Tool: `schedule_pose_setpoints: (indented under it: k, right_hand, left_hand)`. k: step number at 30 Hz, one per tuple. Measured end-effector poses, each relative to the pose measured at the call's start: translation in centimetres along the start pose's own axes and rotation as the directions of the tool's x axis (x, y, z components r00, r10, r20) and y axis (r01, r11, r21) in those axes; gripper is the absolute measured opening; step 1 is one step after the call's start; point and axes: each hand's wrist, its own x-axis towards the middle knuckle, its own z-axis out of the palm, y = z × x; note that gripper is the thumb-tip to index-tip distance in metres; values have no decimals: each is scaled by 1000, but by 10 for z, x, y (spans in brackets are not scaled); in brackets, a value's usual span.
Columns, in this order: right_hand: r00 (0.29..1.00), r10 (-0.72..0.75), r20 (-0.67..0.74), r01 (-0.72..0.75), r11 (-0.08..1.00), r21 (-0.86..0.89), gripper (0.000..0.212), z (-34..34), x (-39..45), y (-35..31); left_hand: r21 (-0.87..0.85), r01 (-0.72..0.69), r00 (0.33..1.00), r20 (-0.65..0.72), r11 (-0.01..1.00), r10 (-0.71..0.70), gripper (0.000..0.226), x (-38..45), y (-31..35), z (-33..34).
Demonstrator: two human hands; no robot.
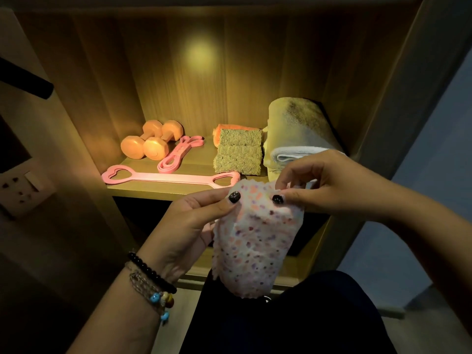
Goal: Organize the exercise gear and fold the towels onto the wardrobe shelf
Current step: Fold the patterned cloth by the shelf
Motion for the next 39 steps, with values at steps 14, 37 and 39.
schedule_pose_setpoints:
  k: [14, 37, 39]
  right_hand:
    - [972, -8, -235, -102, 887, -450, 23, 0, 3, 16]
    - [856, 0, -518, 10, 1000, 17, 19, 75, 55, 49]
    - [868, -93, -488, 90, 996, -29, 12, 93, 34, 58]
  left_hand:
    - [297, -262, 935, -158, 918, 318, 11, 24, -6, 5]
    - [532, -334, 865, -154, 778, 477, 17, 40, 0, -53]
    - [567, -340, 864, -126, 750, 488, 19, 24, -24, -63]
